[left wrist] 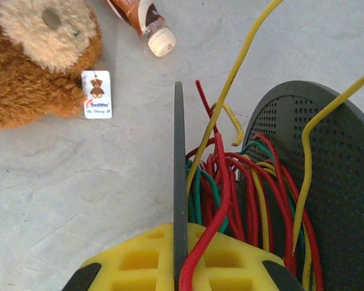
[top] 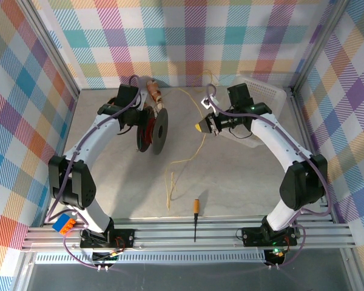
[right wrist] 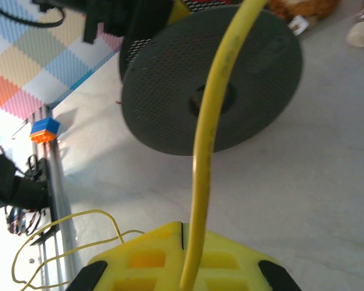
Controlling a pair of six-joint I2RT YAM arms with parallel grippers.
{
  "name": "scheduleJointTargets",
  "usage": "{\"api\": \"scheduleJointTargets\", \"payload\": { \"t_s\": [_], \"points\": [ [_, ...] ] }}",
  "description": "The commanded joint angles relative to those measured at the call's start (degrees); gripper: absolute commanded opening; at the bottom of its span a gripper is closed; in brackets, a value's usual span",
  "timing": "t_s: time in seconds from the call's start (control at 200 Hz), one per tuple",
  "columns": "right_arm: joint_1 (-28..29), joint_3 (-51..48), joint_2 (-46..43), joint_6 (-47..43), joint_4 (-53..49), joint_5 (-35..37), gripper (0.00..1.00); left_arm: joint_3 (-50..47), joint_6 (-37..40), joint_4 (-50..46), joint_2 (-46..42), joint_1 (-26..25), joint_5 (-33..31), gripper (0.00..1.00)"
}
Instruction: Wrap the cables
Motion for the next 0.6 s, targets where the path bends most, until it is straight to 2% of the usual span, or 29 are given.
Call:
{"api": "scheduleJointTargets", "payload": {
  "t_s": [0.0,0.105,0.275,0.36,0.47,0.595],
  "points": [
    [-1.39,-0.45,-2.70,3.85,3.62,2.76,0.00,-0.51,0.15,5.08,-4.21,-0.18,-0.05,0.00],
    [-1.96,0.88,-2.14,4.47,3.19,6.05,0.00,-1.30,0.41,5.73,-5.54,-0.27,1.53,0.00],
    [-3.04,5.53,1.70,3.17,-0.73,15.29,0.00,-3.63,-0.04,9.14,-10.26,-0.27,5.11,0.00],
    [-4.41,7.73,4.25,3.07,-2.74,17.77,0.00,-1.97,-1.07,8.03,-11.77,-0.03,7.08,0.00],
    [-4.95,9.13,6.90,2.17,-3.98,19.60,0.00,1.18,-3.59,5.96,-12.84,1.30,11.35,0.00],
    [-5.04,8.85,9.24,1.23,-4.32,19.73,0.00,2.06,-11.56,8.95,-15.37,6.55,22.14,0.00]
  ]
}}
